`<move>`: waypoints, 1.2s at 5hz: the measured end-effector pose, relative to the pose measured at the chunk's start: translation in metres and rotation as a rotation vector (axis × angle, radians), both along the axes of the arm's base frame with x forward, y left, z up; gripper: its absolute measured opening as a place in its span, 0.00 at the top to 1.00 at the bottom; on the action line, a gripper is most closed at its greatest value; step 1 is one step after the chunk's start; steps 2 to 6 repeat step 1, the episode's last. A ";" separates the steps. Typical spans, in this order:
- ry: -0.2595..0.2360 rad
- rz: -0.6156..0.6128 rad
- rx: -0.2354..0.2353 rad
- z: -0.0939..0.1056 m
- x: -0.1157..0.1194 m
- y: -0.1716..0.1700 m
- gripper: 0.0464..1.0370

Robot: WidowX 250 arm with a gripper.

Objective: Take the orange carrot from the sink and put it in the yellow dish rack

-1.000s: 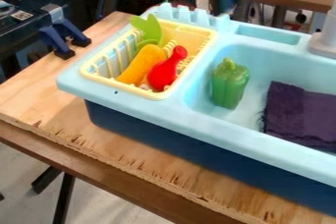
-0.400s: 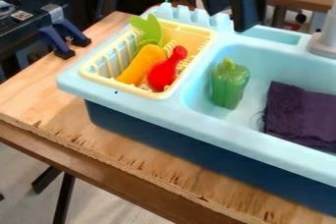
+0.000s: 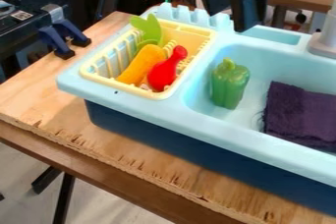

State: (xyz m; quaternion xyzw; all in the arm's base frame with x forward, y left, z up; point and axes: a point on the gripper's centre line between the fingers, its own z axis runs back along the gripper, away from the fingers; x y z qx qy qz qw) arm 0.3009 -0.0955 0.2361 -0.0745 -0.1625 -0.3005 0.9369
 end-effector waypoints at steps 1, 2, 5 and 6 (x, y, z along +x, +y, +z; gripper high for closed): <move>0.002 -0.002 -0.001 0.000 0.000 -0.001 0.03; 0.002 -0.002 -0.001 0.000 0.000 -0.001 0.03; 0.002 -0.002 -0.001 0.000 0.000 -0.001 0.03; 0.002 -0.002 -0.001 0.000 0.000 -0.001 0.03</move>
